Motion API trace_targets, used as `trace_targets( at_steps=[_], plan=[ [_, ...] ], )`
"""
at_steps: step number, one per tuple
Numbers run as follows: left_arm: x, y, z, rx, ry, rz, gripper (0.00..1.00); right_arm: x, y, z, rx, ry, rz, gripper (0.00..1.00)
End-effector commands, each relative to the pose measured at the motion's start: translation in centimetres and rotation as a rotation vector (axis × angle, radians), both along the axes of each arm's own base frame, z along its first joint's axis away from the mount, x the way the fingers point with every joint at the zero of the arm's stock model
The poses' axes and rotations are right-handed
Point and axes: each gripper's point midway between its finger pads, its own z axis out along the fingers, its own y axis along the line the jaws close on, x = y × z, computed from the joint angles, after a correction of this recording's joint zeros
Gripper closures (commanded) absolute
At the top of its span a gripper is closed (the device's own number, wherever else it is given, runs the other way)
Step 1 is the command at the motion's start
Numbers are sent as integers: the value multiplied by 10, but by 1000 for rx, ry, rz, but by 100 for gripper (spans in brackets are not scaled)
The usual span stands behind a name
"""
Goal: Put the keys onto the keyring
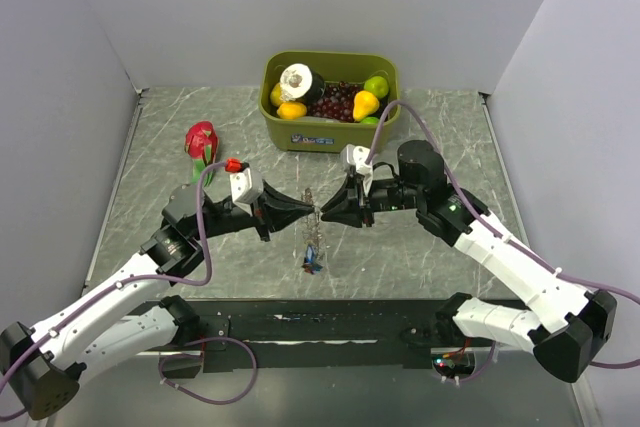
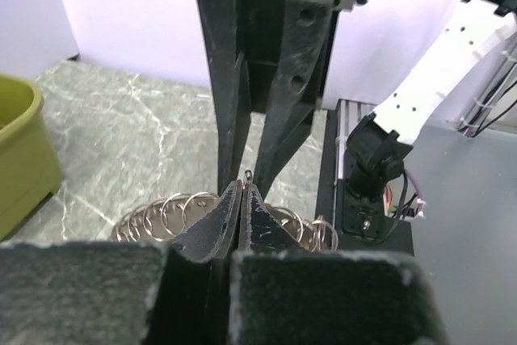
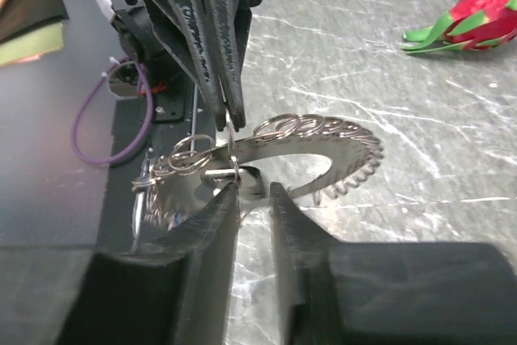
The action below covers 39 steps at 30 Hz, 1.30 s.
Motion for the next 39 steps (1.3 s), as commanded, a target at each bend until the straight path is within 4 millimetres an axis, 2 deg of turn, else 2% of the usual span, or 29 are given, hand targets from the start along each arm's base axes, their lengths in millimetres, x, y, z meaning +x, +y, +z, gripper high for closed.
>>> trace_targets(
  at_steps=[1, 7, 10, 11, 15, 18, 20, 21, 22, 27, 33, 38, 39],
  plan=[
    [-14, 3, 37, -106, -92, -51, 99, 1, 6, 12, 46, -19, 33, 73],
    [-15, 4, 37, -104, -101, -51, 99, 4, -3, 17, 54, -60, -27, 74],
    [-15, 5, 35, -91, -101, -46, 99, 2, -13, 29, 96, -108, -63, 60],
    [-15, 5, 35, -89, -102, -44, 99, 1, -15, 33, 109, -123, -68, 52],
    [-15, 3, 32, -82, -93, -54, 99, -11, -19, 50, 179, -159, -43, 41],
    [-15, 1, 31, -80, -89, -63, 99, -14, -16, 59, 209, -138, -22, 42],
    [-15, 0, 29, -77, -85, -67, 99, -13, -11, 59, 214, -104, -9, 49],
    [-14, 0, 28, -74, -80, -67, 99, -10, -7, 52, 201, -56, -4, 52],
    [-13, 0, 28, -74, -76, -64, 99, -8, -4, 58, 220, -65, 2, 55],
    [-12, -1, 26, -66, -72, -61, 99, -2, 7, 48, 212, -15, 16, 58],
    [-11, 0, 24, -61, -70, -50, 99, -3, 12, 44, 211, -9, 43, 64],
    [-12, 0, 23, -58, -70, -56, 99, -8, 12, 48, 228, 11, 56, 64],
    [-12, -1, 23, -57, -67, -58, 99, -8, 13, 48, 228, 15, 59, 69]
  ],
)
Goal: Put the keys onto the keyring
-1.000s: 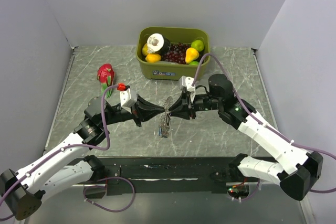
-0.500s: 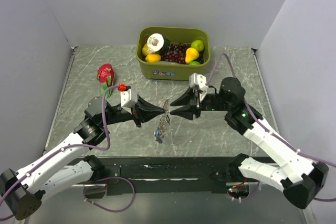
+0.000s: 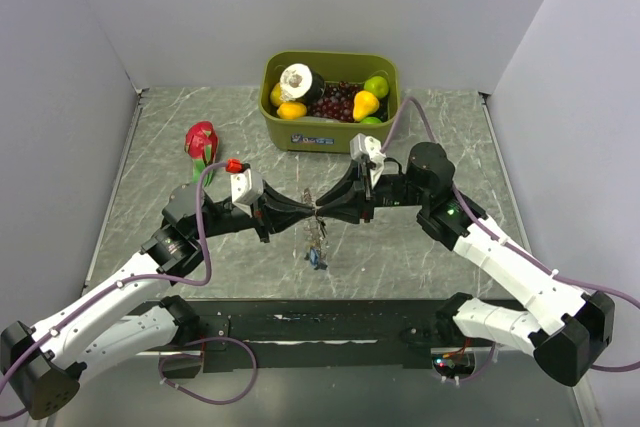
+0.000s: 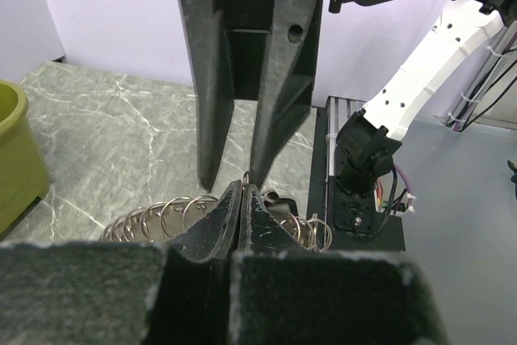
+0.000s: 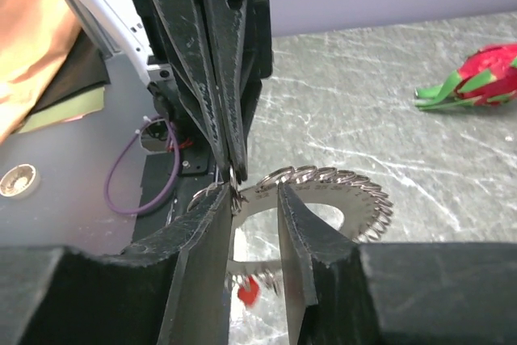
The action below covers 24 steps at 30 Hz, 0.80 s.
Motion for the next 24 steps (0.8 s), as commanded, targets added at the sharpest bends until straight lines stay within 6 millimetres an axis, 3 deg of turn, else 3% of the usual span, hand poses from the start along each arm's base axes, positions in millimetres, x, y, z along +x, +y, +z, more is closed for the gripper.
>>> trace_targets(
  at_steps=[1, 2, 3, 6, 13, 14, 15, 16, 17, 18, 22, 24],
  plan=[
    [-5, 1, 22, -52, -64, -18, 99, -5, 3, 18, 56, -37, 30, 73],
    [-5, 1, 22, -53, -65, -18, 99, -5, 5, 12, 37, -17, 44, 77],
    [-5, 1, 23, -55, -67, -17, 99, -6, 6, 15, 35, -21, 48, 89],
    [-4, 2, 24, -57, -73, -10, 99, -3, 7, 9, 10, -7, 49, 100],
    [-1, 4, 25, -16, -74, 14, 99, -1, 4, 0, -48, -31, 34, 100],
    [3, 3, 11, 50, -49, 26, 95, 1, 4, 1, -58, -39, 30, 100],
    [4, 5, 20, 58, -63, 33, 93, 2, 4, -1, -73, -39, 32, 100],
    [6, 5, 18, 89, -55, 41, 90, 2, 1, -10, -115, -34, 33, 100],
    [8, 6, 3, 163, -25, 44, 85, 4, 1, -8, -126, -44, 27, 100],
    [10, 7, 12, 177, -32, 56, 83, 4, 0, -11, -145, -38, 28, 100],
    [18, 9, 0, 323, -23, 54, 75, 5, -6, -25, -238, -40, 42, 100],
    [19, 6, -12, 395, 4, 19, 61, 4, -7, -25, -255, -42, 52, 100]
  ],
)
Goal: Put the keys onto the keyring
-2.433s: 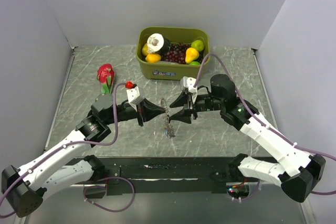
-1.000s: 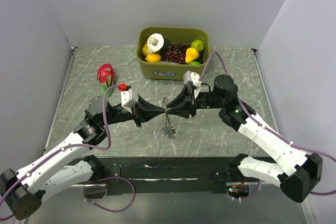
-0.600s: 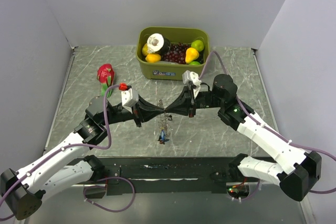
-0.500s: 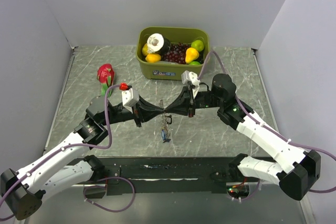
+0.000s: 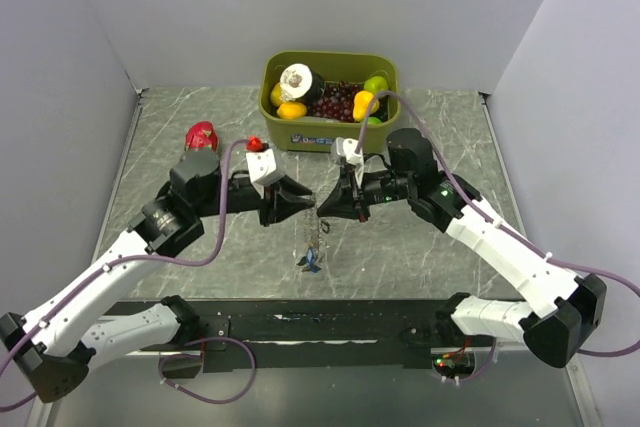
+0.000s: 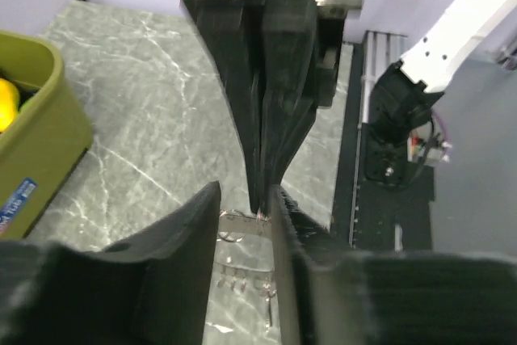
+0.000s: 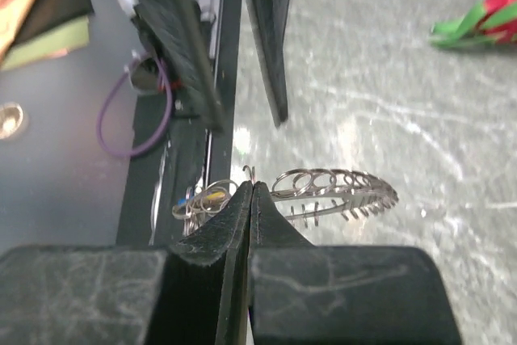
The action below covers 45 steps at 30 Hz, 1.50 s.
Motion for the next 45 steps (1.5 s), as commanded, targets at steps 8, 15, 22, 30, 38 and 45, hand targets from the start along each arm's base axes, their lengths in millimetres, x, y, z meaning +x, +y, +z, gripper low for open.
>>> trace_targets(
  at_steps=[8, 15, 22, 30, 38, 45],
  plan=[
    [0, -9, -46, 304, 119, -148, 51, -7, -9, -12, -124, -26, 80, 100],
    [-1, -20, -58, 314, 186, -207, 53, -8, -9, -11, -111, -32, 80, 100],
    [-8, -24, -54, 276, 194, -238, 54, -7, -7, -12, -95, -31, 80, 100],
    [-10, -28, -59, 273, 210, -246, 62, -6, -6, -10, -80, -38, 67, 100],
    [-5, -28, -79, 343, 253, -233, 70, -5, -8, -10, -78, -44, 55, 100],
    [-4, -31, -82, 342, 260, -232, 88, -5, -9, -7, -67, -49, 55, 100]
  ],
)
